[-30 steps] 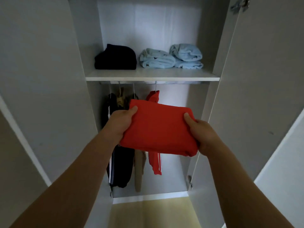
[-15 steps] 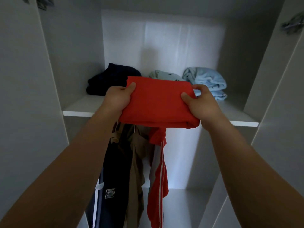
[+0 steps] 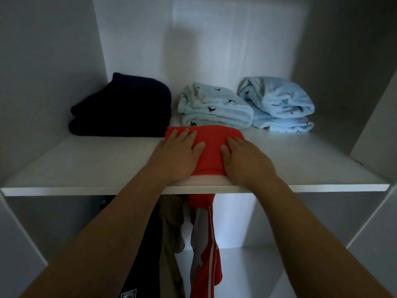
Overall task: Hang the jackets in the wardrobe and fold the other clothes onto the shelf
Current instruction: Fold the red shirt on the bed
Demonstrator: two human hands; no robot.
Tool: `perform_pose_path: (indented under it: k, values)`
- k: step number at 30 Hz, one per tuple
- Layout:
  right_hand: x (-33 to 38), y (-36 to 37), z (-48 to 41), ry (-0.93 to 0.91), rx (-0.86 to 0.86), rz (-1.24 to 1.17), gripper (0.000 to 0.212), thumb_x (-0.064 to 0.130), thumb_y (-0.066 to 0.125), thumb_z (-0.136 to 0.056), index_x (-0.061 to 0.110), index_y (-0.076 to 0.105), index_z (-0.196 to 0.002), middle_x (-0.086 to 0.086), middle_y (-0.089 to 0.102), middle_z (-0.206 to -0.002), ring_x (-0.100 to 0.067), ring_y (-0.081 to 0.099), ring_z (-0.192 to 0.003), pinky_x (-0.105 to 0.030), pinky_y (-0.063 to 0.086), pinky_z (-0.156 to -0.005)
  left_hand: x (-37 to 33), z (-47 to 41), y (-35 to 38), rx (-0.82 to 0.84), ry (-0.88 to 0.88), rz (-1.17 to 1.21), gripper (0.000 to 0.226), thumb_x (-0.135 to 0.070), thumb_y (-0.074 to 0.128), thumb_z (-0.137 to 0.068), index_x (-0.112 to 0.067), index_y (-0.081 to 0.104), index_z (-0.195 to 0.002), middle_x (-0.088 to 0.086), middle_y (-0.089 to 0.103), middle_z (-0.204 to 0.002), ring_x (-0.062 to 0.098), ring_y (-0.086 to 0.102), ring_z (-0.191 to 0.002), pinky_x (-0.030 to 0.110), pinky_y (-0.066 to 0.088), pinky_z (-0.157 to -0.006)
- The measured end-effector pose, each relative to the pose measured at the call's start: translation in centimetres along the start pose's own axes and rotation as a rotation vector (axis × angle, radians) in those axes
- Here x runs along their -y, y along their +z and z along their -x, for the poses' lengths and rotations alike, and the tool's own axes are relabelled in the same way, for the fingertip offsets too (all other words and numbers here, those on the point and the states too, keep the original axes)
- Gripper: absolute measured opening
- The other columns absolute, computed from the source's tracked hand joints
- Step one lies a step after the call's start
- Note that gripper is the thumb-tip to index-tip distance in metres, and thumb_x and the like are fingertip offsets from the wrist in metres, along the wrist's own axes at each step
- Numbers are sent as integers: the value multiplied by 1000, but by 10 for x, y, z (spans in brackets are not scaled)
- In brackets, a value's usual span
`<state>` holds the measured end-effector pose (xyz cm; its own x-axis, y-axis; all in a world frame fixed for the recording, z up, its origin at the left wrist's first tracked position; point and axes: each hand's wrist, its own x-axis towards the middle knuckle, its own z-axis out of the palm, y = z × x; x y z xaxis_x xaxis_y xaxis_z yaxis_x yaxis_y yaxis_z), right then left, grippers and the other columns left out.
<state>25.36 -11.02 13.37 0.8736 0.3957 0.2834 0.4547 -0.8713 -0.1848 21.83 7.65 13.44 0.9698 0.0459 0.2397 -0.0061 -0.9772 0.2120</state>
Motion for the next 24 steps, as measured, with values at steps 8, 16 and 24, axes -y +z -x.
perform_pose_path:
  k: [8, 16, 24]
  values:
    - [-12, 2, -33, 16, 118, -25, 65, 52, 19, -107, 14, 23, -160, -6, 24, -166, -22, 22, -152, -41, 20, -123, 18, -29, 2, 113, -35, -137, 69, -61, 8, -103, -28, 2, -162, -6, -1, -170, 26, 0, -156, 55, 7, -123]
    - [-9, 5, -32, -8, 25, -62, 62, 48, 22, -108, 9, 35, -154, -11, 38, -159, -26, 33, -146, -38, 25, -117, 18, -28, -2, 95, -24, 3, 66, -54, 15, -106, -20, 10, -162, 2, 5, -170, 25, 1, -156, 45, 0, -126]
    - [2, -62, 38, -21, -155, -256, 39, 37, 36, -108, 14, 62, -126, -12, 66, -123, -32, 58, -115, -35, 41, -90, -50, 35, -25, -230, 21, 235, 56, -31, 45, -106, -15, 30, -158, 7, 34, -162, 21, 32, -147, 35, 17, -124]
